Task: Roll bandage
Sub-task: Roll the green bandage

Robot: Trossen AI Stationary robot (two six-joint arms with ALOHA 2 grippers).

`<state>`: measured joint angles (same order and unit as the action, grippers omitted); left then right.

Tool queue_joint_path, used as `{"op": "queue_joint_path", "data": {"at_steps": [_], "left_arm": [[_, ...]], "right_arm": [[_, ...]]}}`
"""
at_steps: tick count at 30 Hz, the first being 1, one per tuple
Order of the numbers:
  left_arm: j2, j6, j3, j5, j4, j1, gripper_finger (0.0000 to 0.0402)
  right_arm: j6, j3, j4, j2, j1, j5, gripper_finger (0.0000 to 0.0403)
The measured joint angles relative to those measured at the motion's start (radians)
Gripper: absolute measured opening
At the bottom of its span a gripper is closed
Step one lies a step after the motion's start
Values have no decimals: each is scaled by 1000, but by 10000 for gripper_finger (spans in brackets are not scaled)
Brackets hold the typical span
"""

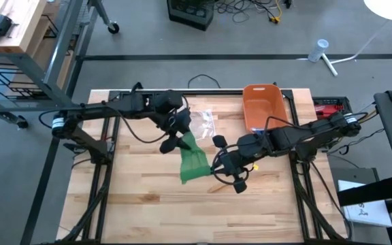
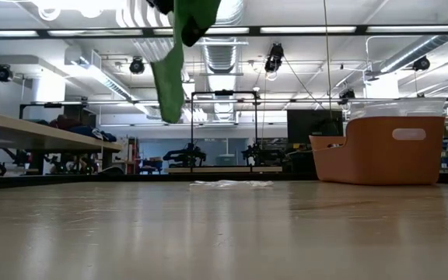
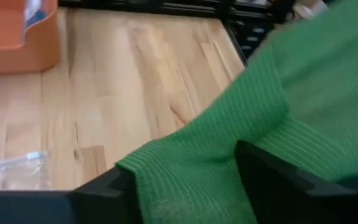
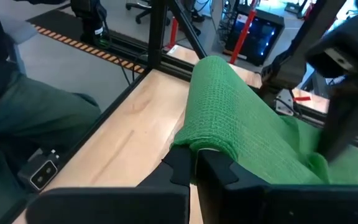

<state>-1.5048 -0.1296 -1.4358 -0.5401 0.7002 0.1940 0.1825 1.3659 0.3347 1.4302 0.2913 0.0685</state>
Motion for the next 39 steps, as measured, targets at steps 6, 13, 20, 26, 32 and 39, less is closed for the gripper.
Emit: {"op": "queue_joint_path", "data": {"at_steps": [6, 13, 20, 26, 32, 39], "left_arm": [[16, -100, 23, -26, 24, -24, 269], [18, -141, 83, -28, 40, -27, 315], [24, -164, 137, -25, 54, -27, 324], [50, -165, 150, -68, 59, -27, 306], [73, -197, 129, -43, 158, -27, 288], [121, -195, 96, 42, 139, -19, 282]], "right_arm": [[1, 1, 1, -7, 0, 0, 0], [-15, 1, 5, -7, -1, 27, 0], [-26, 1, 11, -8, -1, 37, 0], [-27, 1, 13, -9, -1, 41, 0], [-27, 1, 14, -9, -1, 42, 0], [-25, 2, 15, -11, 1, 48, 0]]}}
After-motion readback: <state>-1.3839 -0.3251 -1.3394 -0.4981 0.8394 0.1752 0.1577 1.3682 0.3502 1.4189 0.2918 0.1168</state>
